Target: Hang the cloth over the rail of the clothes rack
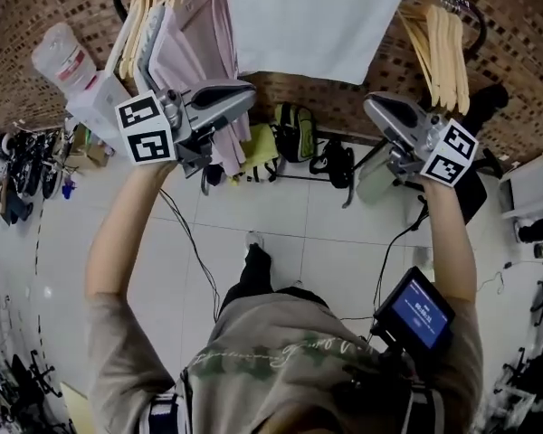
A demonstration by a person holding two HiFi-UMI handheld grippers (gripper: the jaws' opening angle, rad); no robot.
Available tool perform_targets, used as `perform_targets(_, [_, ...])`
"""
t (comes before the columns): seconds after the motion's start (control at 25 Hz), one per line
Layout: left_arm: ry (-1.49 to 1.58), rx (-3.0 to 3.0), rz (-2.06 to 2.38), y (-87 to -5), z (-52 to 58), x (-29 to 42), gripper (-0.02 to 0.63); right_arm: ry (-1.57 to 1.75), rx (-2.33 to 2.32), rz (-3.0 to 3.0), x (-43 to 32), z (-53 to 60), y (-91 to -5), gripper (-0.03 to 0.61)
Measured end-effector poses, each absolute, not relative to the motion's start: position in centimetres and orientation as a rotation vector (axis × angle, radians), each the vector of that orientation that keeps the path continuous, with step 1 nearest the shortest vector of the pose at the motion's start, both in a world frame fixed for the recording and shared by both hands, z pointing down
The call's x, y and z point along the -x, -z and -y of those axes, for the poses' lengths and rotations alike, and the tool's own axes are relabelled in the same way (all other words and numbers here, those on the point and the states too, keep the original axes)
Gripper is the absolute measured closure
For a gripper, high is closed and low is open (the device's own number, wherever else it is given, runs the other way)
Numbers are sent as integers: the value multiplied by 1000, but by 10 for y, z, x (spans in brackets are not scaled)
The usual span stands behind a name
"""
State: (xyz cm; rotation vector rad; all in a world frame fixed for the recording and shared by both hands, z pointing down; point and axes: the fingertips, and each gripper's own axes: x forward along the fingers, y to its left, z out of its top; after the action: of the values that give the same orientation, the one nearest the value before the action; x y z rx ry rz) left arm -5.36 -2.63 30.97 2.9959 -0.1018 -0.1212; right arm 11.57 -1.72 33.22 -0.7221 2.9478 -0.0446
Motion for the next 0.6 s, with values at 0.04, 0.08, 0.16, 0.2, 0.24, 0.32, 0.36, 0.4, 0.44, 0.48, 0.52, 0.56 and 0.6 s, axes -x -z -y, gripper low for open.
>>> perform_targets(0.04, [120, -2994, 106, -311, 20, 52, 609, 57, 723, -2944, -115, 12, -335, 571])
perform_targets(0.08, [123, -2995, 109, -312, 13, 51, 609, 60, 728, -2937, -114, 6, -337, 571])
perform_targets(0.16, [123, -3006, 111, -315, 1, 53, 609, 46, 742, -2914, -109, -5, -336, 571])
perform_targets(0.2, [111, -3011, 112, -317, -3, 57, 609, 36, 746, -2902, -104, -10, -334, 571])
perform_targets(0.24, [98, -3014, 112, -320, -5, 61, 609, 25, 751, -2893, -99, -14, -332, 571])
perform_targets(0.32, [95, -3014, 109, -321, -7, 70, 609, 2, 764, -2886, -88, -22, -329, 571])
perform_targets(0.36, [106, -3008, 104, -320, -6, 73, 609, -3, 773, -2882, -85, -26, -328, 571])
perform_targets(0.4, [118, -3001, 95, -319, -5, 76, 609, -2, 782, -2876, -82, -30, -327, 571])
perform_targets(0.44, [124, -2996, 85, -317, -4, 78, 609, 1, 788, -2873, -79, -33, -327, 571])
perform_targets(0.48, [121, -2998, 76, -315, -4, 80, 609, 1, 791, -2876, -74, -36, -326, 571])
perform_targets(0.52, [111, -3010, 73, -313, -3, 82, 609, -6, 793, -2885, -69, -38, -326, 571])
perform_targets(0.56, [102, -3026, 74, -312, -3, 83, 609, -21, 795, -2892, -63, -39, -325, 571])
perform_targets(0.6, [96, -3040, 74, -312, -3, 85, 609, -37, 795, -2896, -59, -39, -324, 571])
